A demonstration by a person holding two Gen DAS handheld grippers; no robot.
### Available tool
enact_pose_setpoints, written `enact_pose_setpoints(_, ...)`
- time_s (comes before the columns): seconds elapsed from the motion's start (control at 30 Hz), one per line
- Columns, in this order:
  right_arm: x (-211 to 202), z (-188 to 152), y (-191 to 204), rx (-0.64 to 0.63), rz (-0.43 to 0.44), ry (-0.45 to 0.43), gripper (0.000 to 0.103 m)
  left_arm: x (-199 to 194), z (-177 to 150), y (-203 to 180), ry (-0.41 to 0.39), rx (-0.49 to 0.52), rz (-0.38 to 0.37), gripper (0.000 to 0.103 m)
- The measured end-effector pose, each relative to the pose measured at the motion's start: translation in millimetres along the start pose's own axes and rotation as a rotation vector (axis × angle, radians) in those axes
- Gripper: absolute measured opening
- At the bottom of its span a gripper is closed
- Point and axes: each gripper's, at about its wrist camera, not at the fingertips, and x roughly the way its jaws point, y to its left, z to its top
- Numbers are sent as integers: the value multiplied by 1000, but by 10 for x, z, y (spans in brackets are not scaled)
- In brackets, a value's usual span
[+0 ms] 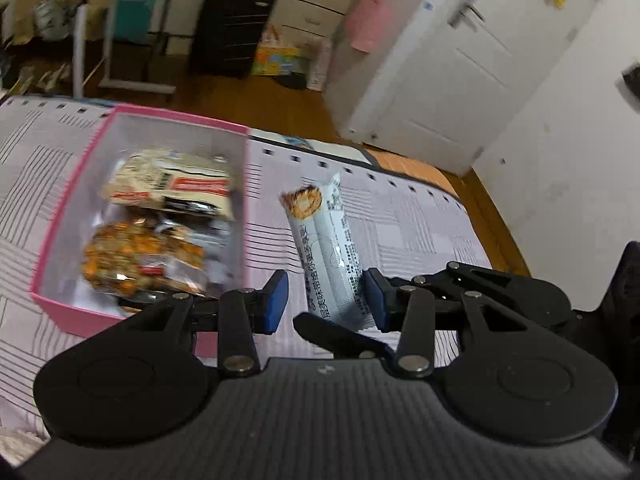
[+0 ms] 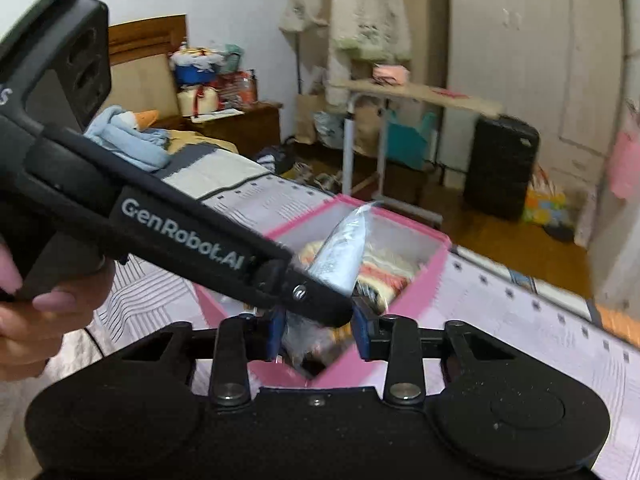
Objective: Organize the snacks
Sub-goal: 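Carry the white snack bar into the pink box and open the left gripper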
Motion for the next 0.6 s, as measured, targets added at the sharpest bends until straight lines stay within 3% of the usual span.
enact_pose_setpoints(0.17,319,149,162,-47,17,32,36,13,177,536,-1,-111,-33,39)
enact_pose_setpoints(0.37,580,72,178,8,50,71,33,263,242,1015,16,-231,-42,38)
enact_pose_setpoints(0.6,521,-30,149,29,23,102,34,342,127,980,-7,-151,35,39)
